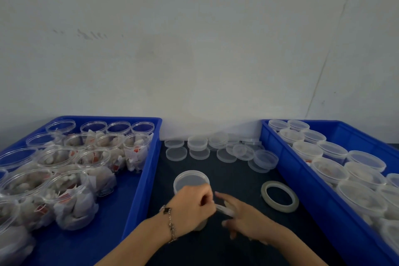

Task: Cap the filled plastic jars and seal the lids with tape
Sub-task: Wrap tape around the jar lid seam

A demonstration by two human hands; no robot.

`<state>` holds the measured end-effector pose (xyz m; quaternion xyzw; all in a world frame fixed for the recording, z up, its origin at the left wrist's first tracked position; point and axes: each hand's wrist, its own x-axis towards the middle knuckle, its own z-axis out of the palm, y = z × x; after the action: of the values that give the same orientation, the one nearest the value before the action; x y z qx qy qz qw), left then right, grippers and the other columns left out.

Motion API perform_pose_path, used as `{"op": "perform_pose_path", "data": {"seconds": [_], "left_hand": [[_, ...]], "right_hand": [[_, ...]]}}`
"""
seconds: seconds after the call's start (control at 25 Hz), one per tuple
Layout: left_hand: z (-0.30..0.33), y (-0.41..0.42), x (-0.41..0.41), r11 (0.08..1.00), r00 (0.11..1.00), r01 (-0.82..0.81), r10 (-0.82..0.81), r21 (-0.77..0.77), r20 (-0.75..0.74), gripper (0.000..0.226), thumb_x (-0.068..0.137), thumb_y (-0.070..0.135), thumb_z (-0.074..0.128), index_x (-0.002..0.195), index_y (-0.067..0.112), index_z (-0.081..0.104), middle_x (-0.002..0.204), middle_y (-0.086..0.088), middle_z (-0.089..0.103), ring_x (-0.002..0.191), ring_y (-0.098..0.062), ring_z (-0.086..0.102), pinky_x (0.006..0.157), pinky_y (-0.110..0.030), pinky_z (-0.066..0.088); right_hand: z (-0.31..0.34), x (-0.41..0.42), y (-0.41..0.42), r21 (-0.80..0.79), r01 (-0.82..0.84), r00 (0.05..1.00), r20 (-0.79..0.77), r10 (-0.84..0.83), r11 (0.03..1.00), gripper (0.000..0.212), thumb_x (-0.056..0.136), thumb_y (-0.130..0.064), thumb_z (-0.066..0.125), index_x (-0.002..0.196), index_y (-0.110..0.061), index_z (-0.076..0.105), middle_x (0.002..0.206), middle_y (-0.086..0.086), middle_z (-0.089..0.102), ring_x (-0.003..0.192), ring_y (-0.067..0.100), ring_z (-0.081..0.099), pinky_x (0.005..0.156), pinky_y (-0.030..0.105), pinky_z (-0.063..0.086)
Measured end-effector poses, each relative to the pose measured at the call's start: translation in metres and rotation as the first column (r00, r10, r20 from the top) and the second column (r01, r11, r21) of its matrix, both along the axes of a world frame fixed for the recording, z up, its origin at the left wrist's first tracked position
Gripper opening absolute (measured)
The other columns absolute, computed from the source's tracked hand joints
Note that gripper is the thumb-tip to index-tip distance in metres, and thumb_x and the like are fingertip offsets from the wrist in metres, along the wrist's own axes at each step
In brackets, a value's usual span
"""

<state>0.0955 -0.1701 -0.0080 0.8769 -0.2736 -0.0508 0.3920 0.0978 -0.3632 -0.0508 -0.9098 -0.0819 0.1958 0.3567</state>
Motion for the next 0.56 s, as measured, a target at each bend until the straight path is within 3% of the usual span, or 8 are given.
{"op": "perform_pose_path", "data": {"seconds": [0.08,0.16,0.32,0.44,0.56], "left_hand": [[-0.002,0.009,0.007,0.995,0.998,-0.002,-0.003,0.097,0.059,0.018,0.09,0.021,0.056,0.074,0.026,0.05,0.076,0.007,0.06,0.065,-0.001,0.056,0.065,-0.018,0.052],[-0.002,0.013,0.011,0.989,0.994,0.008,-0.023,0.151,0.103,0.016,0.088,0.021,0.058,0.074,0.025,0.051,0.076,0.008,0.059,0.067,-0.001,0.056,0.067,-0.018,0.053],[0.0,0.014,0.012,0.991,0.998,0.018,-0.025,0.129,0.056,0.019,0.082,0.018,0.065,0.074,0.026,0.05,0.075,0.007,0.059,0.066,-0.002,0.059,0.066,-0.018,0.054],[0.0,0.017,0.011,0.996,0.996,0.051,-0.045,0.078,-0.076,0.02,0.082,0.012,0.065,0.092,0.025,0.052,0.076,0.008,0.062,0.065,0.006,0.059,0.065,-0.015,0.051],[-0.003,0.013,0.01,0.955,0.995,0.104,-0.102,0.279,-0.019,0.021,0.088,0.015,0.057,0.106,0.018,0.067,0.085,0.01,0.066,0.069,0.005,0.057,0.067,-0.008,0.045]], "right_hand": [[-0.001,0.0,-0.009,0.166,-0.004,0.989,-0.143,0.028,0.986,0.07,0.081,-0.024,0.069,0.134,-0.052,0.033,0.091,0.0,0.062,0.057,0.005,0.06,0.05,0.019,0.045],[-0.001,-0.001,-0.015,0.238,-0.021,0.981,-0.185,0.066,0.971,0.066,0.076,-0.029,0.074,0.126,-0.051,0.038,0.079,0.002,0.062,0.054,0.01,0.057,0.049,0.02,0.047],[-0.004,-0.002,-0.02,0.305,-0.063,0.97,-0.207,0.131,0.95,0.055,0.078,-0.035,0.073,0.124,-0.04,0.043,0.086,0.004,0.06,0.058,0.008,0.059,0.05,0.019,0.047],[-0.009,-0.003,-0.019,0.336,-0.052,0.982,-0.154,0.11,0.94,0.039,0.089,-0.04,0.061,0.124,-0.042,0.045,0.086,0.006,0.053,0.057,0.004,0.057,0.05,0.02,0.046],[-0.011,-0.003,-0.019,0.271,-0.083,0.991,-0.078,0.108,0.959,0.038,0.089,-0.047,0.059,0.123,-0.053,0.044,0.102,0.011,0.055,0.058,0.01,0.055,0.051,0.021,0.047]]}}
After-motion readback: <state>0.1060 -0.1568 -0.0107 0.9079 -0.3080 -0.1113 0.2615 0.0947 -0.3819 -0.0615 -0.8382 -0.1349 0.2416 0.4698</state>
